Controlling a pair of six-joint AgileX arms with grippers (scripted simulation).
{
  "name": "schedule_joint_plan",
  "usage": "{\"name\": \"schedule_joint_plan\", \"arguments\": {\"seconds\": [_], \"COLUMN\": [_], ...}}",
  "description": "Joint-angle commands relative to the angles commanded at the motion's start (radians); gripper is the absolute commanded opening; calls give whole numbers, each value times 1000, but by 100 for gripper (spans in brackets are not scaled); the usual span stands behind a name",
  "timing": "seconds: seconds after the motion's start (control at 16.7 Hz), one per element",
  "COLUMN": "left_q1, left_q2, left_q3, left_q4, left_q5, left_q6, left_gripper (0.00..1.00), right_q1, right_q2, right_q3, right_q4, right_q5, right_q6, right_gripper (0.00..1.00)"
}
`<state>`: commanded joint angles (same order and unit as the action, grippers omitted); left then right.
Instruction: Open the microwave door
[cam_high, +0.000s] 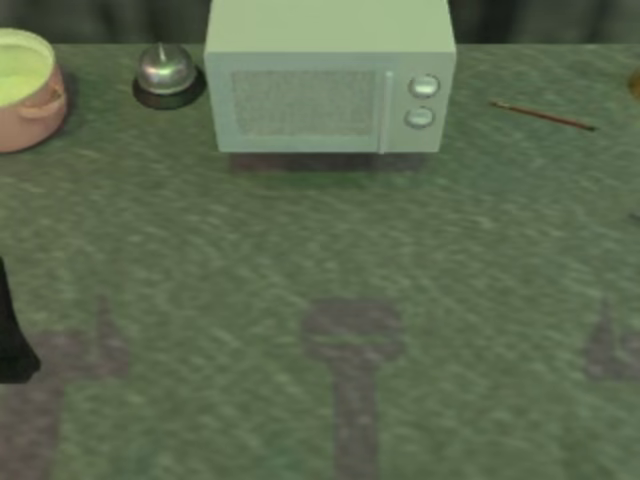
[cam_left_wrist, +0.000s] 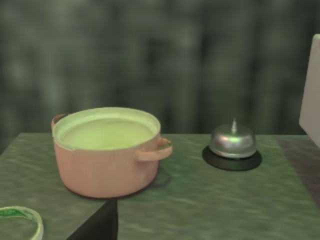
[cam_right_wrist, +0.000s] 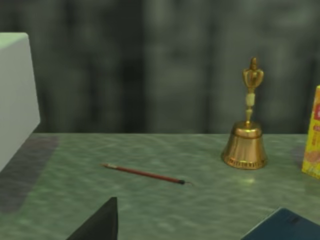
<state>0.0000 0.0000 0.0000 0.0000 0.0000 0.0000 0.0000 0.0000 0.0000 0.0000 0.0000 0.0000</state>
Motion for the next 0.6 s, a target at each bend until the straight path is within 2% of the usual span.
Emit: {"name": "schedule_joint_plan", "arguments": {"seconds": [0.18,0.3,0.6], "left_q1": [-6,-37,-193], "left_q2": [10,62,379], "left_q3": [9,56,311], "left_q4": [-2,-10,-39], "left_q5": [-5,-33,-174], "left_q6": [-2,-15,-92], "left_gripper": [100,100,100], "right_q1": [0,0,0], "right_q2": [0,0,0], "right_q3": [0,0,0], "right_q4": [0,0,0], "right_q5": [0,0,0], "right_q6": [0,0,0], "right_gripper": [100,100,100]}}
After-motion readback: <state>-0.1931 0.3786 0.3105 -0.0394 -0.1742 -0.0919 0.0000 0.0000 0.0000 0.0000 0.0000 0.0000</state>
